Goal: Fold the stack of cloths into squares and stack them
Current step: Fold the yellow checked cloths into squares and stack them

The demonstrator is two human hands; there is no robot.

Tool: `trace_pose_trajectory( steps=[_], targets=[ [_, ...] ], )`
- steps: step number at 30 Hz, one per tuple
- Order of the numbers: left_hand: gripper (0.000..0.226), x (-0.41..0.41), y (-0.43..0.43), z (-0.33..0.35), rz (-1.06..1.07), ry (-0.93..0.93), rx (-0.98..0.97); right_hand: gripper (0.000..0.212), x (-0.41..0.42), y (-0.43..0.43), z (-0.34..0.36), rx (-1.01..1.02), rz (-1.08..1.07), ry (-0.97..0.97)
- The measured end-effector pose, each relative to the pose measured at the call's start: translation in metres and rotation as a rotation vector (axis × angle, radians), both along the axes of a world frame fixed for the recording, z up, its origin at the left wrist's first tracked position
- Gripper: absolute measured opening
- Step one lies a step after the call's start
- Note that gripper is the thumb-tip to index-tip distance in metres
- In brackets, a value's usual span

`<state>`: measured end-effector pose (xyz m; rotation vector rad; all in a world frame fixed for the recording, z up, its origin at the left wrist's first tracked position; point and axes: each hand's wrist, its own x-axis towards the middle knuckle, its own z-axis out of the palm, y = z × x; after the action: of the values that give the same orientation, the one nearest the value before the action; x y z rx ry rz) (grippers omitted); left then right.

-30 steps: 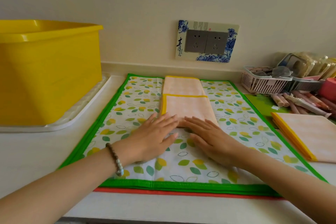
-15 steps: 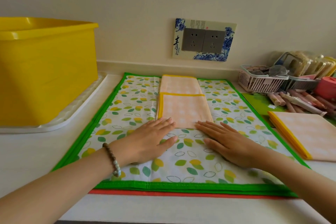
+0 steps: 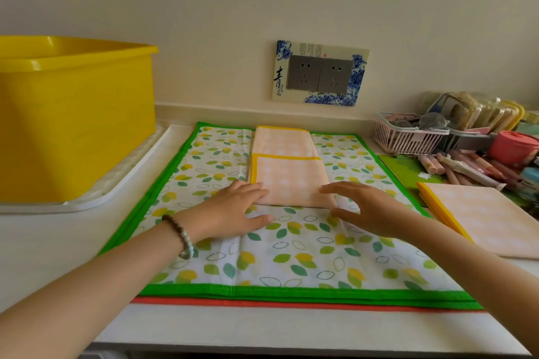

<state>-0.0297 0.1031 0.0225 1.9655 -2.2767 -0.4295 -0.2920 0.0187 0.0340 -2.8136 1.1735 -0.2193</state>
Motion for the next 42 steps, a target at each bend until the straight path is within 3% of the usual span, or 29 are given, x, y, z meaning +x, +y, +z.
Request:
trace_pose_trajectory(
  steps=[5,11,17,23,28,32,35,42],
  targets=[
    [0.069,0.002,-0.006,0.006,0.053,-0.010,-0.023,0.047,0.017,-0.008,0.001,-0.075,0.033,0.097],
    [0.071,0.007,-0.012,0.007,0.020,-0.064,-0.051,0.037,0.013,-0.013,-0.005,-0.179,0.037,0.082],
    [0.067,0.019,-0.006,0.001,-0.064,-0.059,-0.097,0.030,-0.013,0.017,-0.006,-0.209,0.173,-0.130],
    [0.072,0.021,0.003,-0.004,-0.207,-0.229,-0.231,0.032,-0.031,0.053,0.008,-0.126,0.276,-0.407],
    [0.070,0.012,0.017,-0.001,-0.302,-0.270,-0.231,0.058,-0.028,0.041,0.008,-0.058,0.225,-0.212],
    [0.052,0.014,0.021,-0.007,-0.347,-0.183,-0.246,0.081,-0.016,0.019,-0.008,0.112,0.190,-0.012],
    [0.051,0.018,0.024,-0.011,-0.315,-0.167,-0.210,0.061,-0.009,0.009,-0.023,0.090,0.244,-0.002],
    [0.048,0.019,0.015,-0.010,-0.151,0.018,-0.200,0.050,-0.014,0.001,-0.030,0.170,0.170,-0.154]
  ],
)
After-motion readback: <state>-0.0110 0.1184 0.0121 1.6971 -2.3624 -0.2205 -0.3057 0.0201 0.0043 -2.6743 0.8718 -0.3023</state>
